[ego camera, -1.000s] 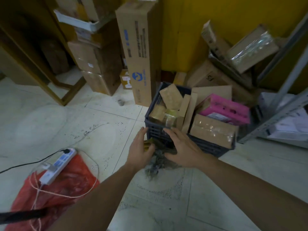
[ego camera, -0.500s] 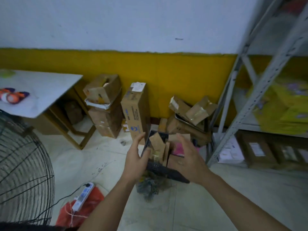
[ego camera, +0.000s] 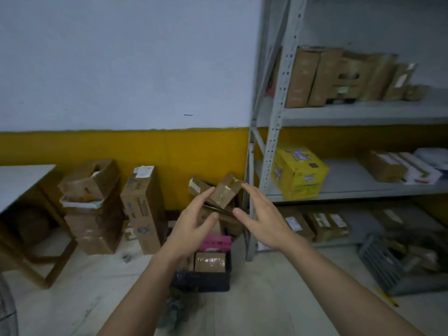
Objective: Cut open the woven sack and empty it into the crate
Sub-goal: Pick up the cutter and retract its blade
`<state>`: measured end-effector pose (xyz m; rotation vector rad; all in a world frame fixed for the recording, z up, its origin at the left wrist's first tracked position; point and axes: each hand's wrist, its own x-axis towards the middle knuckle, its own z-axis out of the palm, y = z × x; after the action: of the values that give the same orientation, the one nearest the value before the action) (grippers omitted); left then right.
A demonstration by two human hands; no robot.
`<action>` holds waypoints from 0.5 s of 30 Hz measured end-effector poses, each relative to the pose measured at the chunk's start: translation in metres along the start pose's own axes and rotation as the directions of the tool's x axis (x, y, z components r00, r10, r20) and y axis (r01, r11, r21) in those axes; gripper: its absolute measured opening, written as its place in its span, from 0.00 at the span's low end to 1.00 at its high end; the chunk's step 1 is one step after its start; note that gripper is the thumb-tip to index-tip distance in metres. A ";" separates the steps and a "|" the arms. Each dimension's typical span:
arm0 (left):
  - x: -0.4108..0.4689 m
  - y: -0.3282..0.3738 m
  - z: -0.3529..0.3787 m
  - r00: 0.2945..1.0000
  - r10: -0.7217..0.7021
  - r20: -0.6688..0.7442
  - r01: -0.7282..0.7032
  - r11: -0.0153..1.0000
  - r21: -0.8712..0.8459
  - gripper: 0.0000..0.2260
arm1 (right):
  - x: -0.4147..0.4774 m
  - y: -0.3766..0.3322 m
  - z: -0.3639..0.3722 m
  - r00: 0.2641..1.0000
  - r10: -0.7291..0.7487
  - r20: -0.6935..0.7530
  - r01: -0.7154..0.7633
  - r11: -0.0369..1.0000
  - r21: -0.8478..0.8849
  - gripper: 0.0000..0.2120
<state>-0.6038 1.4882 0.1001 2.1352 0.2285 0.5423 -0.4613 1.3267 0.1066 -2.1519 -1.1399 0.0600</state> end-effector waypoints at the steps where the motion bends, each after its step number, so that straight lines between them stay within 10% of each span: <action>1: 0.004 0.010 0.008 1.000 0.019 0.018 -0.019 1.000 0.001 0.25 | -0.009 0.003 -0.013 1.000 0.011 -0.016 -0.011 1.000 -0.013 0.34; 15: 0.061 0.179 0.247 0.917 0.272 0.290 -0.267 0.962 -0.058 0.27 | -0.213 0.136 -0.242 0.819 0.308 -0.483 -0.407 0.907 -0.112 0.29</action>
<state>-0.4431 1.2249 0.1390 2.2116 -0.2427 0.3694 -0.4125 0.9828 0.1535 -2.3718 -0.4730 -0.3991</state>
